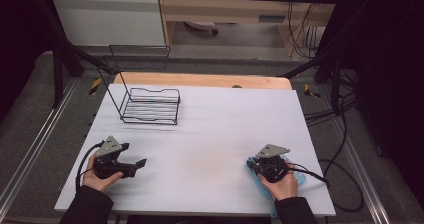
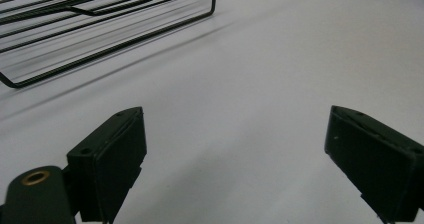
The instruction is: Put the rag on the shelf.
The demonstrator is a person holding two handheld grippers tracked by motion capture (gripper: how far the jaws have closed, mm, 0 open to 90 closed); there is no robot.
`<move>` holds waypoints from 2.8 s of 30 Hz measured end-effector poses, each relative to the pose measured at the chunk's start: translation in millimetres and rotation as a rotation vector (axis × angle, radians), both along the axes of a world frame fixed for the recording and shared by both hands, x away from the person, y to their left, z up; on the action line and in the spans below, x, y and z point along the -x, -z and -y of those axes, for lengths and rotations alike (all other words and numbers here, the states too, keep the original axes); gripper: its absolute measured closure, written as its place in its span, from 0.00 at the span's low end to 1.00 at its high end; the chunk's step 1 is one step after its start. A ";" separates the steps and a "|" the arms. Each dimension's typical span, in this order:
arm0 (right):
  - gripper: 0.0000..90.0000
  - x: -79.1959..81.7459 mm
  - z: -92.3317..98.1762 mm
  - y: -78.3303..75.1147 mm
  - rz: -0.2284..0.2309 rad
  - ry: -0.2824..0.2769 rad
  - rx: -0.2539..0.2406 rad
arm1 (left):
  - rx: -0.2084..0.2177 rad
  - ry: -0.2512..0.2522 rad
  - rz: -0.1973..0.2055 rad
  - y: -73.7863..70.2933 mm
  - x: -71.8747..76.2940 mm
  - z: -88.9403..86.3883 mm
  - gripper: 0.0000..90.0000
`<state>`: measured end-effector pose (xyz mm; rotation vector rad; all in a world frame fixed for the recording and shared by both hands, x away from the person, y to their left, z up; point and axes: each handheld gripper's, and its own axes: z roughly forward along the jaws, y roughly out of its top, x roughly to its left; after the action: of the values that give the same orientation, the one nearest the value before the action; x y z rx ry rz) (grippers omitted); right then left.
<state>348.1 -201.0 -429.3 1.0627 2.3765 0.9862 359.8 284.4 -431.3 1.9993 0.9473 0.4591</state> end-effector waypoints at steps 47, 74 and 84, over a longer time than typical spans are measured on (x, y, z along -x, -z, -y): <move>0.75 -94.0 -219.5 14.2 -0.076 -0.146 -0.151 | 0.007 -0.007 -0.001 0.2 -1.4 -2.9 0.10; 0.49 -58.2 -74.0 4.7 -0.109 -0.077 -0.106 | -0.002 0.001 -0.017 1.7 -1.2 1.9 0.10; 0.76 -57.7 -72.2 18.5 -0.183 -0.066 -0.182 | -0.003 0.003 -0.020 1.4 -0.6 1.7 0.10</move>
<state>405.8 -128.8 -447.7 1.1929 2.5197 1.1947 360.4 282.7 -432.7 2.0113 0.9568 0.4398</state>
